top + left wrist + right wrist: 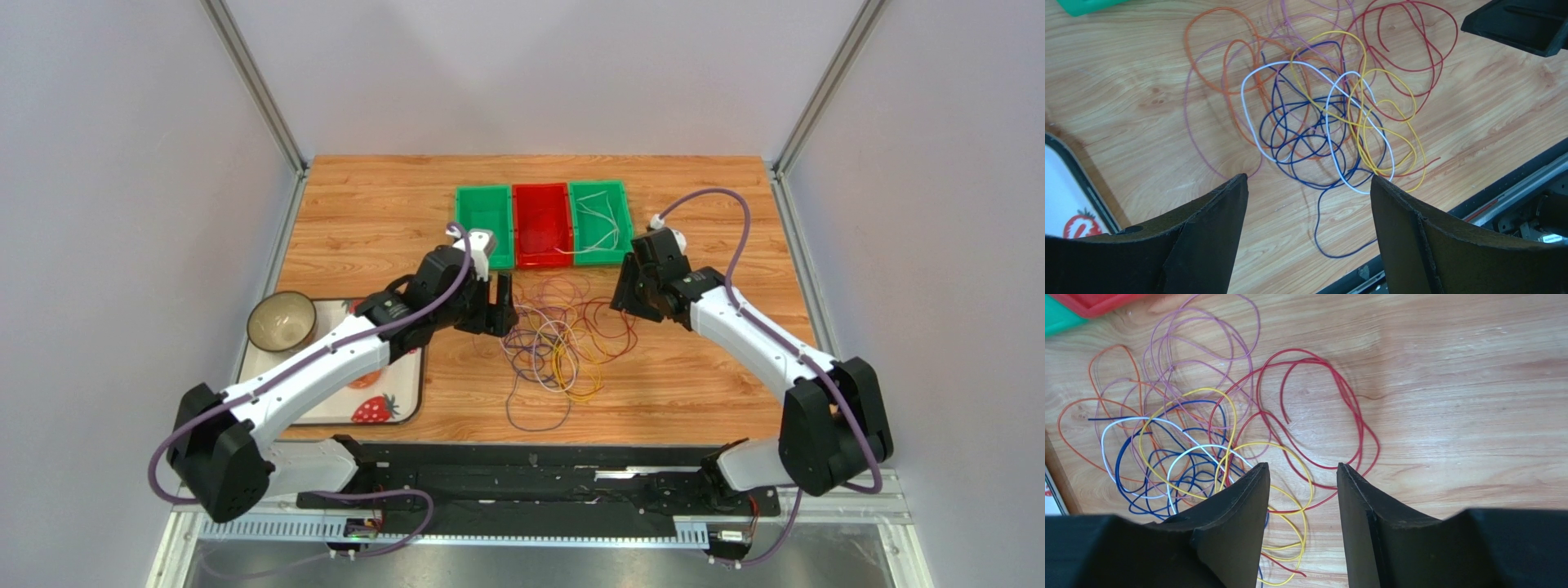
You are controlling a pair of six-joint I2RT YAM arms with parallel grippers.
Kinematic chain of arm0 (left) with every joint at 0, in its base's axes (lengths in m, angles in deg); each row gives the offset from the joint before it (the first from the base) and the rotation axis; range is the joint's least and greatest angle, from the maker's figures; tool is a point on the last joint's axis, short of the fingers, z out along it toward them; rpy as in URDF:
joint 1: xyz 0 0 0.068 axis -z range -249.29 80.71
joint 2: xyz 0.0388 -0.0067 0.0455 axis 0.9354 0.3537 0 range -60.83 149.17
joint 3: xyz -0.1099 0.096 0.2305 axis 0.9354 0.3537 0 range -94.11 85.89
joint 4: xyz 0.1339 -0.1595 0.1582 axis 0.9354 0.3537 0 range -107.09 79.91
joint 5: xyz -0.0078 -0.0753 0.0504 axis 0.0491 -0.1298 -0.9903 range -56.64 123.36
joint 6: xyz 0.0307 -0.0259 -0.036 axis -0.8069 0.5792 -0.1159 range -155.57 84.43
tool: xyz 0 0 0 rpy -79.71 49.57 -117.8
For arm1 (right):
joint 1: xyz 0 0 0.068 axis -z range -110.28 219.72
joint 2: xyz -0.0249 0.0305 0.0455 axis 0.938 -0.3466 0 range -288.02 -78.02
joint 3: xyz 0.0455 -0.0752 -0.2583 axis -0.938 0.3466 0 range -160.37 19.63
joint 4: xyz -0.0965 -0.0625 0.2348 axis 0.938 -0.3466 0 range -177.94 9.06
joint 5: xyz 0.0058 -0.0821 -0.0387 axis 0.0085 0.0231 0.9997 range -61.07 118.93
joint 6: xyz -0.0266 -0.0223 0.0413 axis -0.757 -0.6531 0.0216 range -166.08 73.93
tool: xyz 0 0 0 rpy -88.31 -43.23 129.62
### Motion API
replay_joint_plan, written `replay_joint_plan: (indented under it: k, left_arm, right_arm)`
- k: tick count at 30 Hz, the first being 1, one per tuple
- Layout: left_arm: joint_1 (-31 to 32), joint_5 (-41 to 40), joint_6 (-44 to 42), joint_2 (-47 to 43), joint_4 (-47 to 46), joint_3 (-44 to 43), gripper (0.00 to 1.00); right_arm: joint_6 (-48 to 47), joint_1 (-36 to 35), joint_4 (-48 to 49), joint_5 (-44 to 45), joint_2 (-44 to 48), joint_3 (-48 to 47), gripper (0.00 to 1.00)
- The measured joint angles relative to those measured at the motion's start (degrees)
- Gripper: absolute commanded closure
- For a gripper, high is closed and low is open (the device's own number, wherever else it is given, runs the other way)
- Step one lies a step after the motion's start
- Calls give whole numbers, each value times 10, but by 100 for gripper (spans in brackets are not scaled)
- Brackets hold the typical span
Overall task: Untangle the cables
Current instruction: Pick up the cable at the center of the board.
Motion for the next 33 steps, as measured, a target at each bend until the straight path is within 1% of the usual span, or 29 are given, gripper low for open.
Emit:
replay_joint_plan:
  k: [3,9,12,15,17,20,21,23,24,26,27,29,30,31,32,33]
  left_arm:
    - [4,3,0,40,-17,-19,19]
    - [4,-17,-2,109,-31,-44,20]
    - [4,-35,-2,147,-31,-53,15]
    - [4,-46,-2,181,-31,-57,14]
    - [4,-45,-2,196,-32,-57,14]
    - [4,-39,-1,217,-39,-57,17]
    - [4,-37,0,224,-40,-57,21]
    - [4,-30,3,238,-45,-57,26]
    - [4,-25,4,245,-49,-57,33]
    - [5,-19,8,254,-54,-57,39]
    - [7,-16,10,257,-56,-57,47]
    - [10,-10,12,264,-60,-57,58]
    - [11,-8,12,268,-61,-57,82]
    - [12,-6,15,272,-62,-57,93]
    - [13,-5,17,276,-61,-57,100]
    - [14,-4,16,279,-61,-57,100]
  right_arm:
    - [5,8,2,9,17,10,50]
    - [5,17,3,13,23,13,50]
    - [5,20,3,12,23,19,50]
    - [5,21,5,9,23,24,51]
    - [4,22,7,6,23,29,51]
    - [3,22,9,0,20,31,52]
    - [3,22,10,-2,18,31,52]
    - [3,22,13,-7,16,33,52]
    - [3,22,13,-7,16,35,52]
    - [3,22,16,-9,15,37,52]
    - [2,22,16,-10,14,37,52]
    - [1,22,20,-11,9,37,52]
    - [0,22,21,-12,6,37,52]
    - [0,22,21,-12,4,37,52]
    - [-1,22,21,-13,1,37,52]
    - [-2,23,22,-14,-2,37,52]
